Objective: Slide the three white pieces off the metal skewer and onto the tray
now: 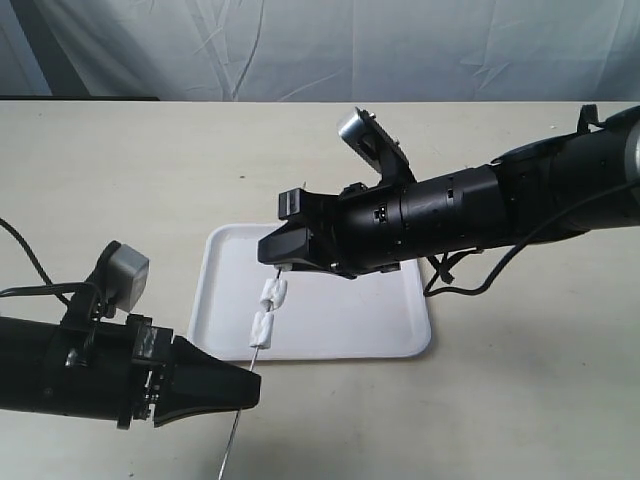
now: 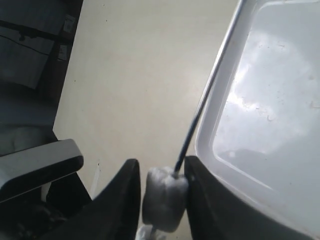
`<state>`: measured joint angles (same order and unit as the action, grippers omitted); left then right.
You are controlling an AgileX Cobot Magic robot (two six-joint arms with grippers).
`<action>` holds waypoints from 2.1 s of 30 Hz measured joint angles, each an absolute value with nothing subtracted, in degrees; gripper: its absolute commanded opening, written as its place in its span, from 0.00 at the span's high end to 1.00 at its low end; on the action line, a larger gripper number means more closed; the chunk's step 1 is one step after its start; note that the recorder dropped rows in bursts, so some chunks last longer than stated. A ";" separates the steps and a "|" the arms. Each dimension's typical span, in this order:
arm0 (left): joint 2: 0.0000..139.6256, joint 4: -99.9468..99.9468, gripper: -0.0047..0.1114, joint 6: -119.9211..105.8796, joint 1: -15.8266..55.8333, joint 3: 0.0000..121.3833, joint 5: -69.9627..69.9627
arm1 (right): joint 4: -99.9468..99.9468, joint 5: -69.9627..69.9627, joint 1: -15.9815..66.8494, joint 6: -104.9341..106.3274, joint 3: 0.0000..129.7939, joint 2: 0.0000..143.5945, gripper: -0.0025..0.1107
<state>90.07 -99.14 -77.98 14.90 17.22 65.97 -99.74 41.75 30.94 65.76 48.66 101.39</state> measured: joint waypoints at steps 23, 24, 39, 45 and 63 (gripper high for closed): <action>89.82 -100.01 0.96 -80.82 14.90 10.75 68.85 | -99.11 37.24 31.22 66.19 50.43 101.39 0.84; 89.82 -100.01 0.96 -81.60 14.90 9.56 69.09 | -99.12 36.27 31.22 66.19 50.91 101.39 0.84; 90.02 -99.03 0.96 -86.99 14.90 1.78 69.19 | -87.63 28.14 30.99 63.63 53.22 101.39 0.58; 90.24 -99.25 0.96 -83.64 14.90 8.39 68.36 | -85.92 29.95 30.99 59.88 53.22 101.39 0.57; 90.37 -99.54 0.96 -74.35 14.90 22.18 58.75 | -88.62 41.63 32.02 51.18 53.22 101.39 0.71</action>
<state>90.37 -99.54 -74.35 14.90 22.18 58.75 -88.62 41.63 32.02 51.18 53.22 101.39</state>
